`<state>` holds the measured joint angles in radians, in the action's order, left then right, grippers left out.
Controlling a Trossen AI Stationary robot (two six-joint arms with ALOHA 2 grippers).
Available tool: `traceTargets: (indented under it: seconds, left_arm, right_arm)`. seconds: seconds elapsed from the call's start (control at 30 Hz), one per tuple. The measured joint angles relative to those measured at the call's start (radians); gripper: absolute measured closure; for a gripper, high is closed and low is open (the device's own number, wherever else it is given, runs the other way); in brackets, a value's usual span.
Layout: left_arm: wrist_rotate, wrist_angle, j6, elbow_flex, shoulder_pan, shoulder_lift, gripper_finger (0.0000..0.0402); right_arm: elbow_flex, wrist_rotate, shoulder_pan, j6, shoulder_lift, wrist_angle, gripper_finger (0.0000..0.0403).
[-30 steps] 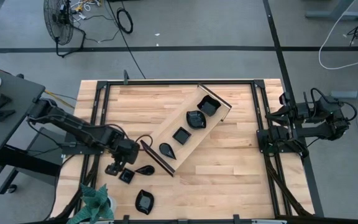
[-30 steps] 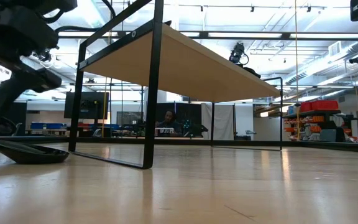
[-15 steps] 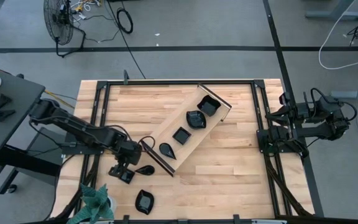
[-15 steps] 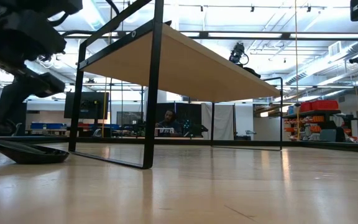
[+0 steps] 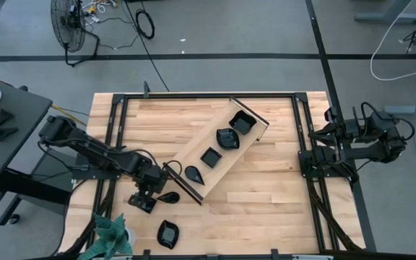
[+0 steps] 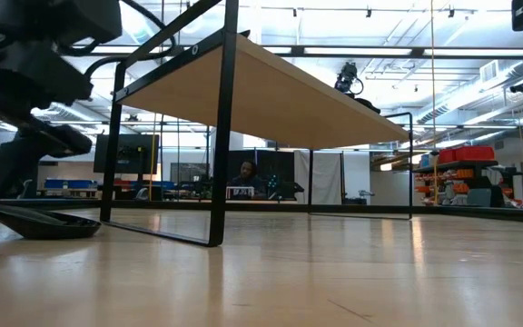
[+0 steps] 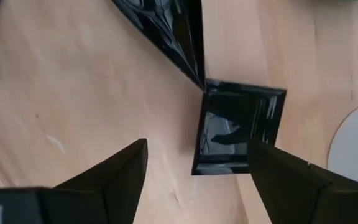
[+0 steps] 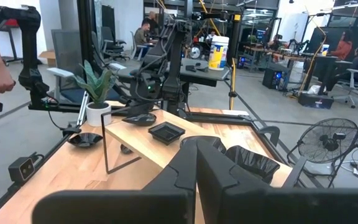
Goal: Pick & Place Mini shaped plates
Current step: Stack the black square shaped plate on top of the black square shaped plate on the shelf
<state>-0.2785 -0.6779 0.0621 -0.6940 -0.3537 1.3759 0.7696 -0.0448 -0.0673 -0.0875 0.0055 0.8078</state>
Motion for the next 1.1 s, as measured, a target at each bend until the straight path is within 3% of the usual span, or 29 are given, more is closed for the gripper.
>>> traceTargets:
  seconds: [1.1]
  left_arm:
    - [0.117,0.043,0.005,0.032,-0.129,0.022,0.0122]
  right_arm:
    - [0.0,0.0,0.0,0.0,0.0,0.0,0.0392]
